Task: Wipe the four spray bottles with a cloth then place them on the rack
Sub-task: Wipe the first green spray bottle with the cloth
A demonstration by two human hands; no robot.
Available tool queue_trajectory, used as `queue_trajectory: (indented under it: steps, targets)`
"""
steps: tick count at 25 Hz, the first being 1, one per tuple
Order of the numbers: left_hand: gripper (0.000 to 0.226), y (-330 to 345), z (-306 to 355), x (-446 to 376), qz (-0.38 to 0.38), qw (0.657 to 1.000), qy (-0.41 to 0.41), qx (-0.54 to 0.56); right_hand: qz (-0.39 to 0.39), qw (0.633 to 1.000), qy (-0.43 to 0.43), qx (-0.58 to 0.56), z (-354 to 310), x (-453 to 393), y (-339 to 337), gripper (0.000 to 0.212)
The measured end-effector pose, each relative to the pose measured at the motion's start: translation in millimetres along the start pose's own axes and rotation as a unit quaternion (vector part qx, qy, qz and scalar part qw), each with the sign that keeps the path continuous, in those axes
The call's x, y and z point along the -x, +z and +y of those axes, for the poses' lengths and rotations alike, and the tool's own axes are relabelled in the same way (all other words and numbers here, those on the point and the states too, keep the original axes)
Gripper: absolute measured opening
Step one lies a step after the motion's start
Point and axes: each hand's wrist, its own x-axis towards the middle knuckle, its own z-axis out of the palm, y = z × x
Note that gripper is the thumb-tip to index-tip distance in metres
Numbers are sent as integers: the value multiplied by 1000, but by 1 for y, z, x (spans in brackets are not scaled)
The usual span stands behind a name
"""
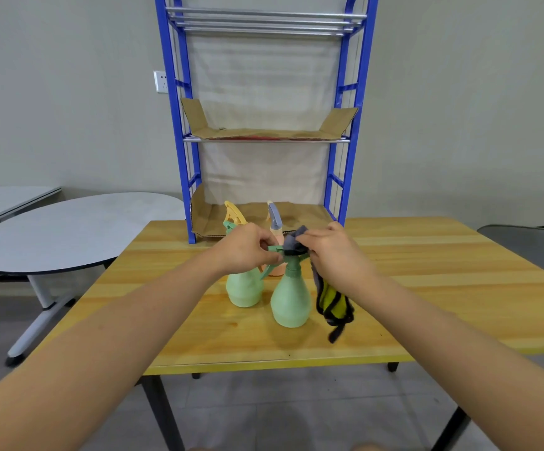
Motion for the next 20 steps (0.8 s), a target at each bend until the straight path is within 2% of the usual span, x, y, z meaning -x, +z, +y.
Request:
queue_trajectory:
  steps: [3, 5, 8, 11, 15, 20]
  targets:
    - [18, 1, 1, -3, -1, 1000, -6, -14, -34, 998, 44, 11, 28, 27, 3, 30]
    - [20, 2, 7, -5, -5, 999, 0, -32, -28, 998, 62, 13, 41, 41, -1, 31]
    - [39, 9, 25, -9, -16, 994, 42, -100, -22, 995, 102, 6, 46, 50, -11, 30]
    - [34, 18, 39, -18, -48, 978, 68, -190, -49, 993, 105, 0, 43, 57, -14, 27]
    - [31, 14, 40, -22, -59, 960, 106, -252, -64, 991, 116, -38, 45, 71, -16, 27]
    - [31, 9, 31, -14, -18, 937, 178, -299, -57, 993, 75, -72, 44, 84, -6, 27]
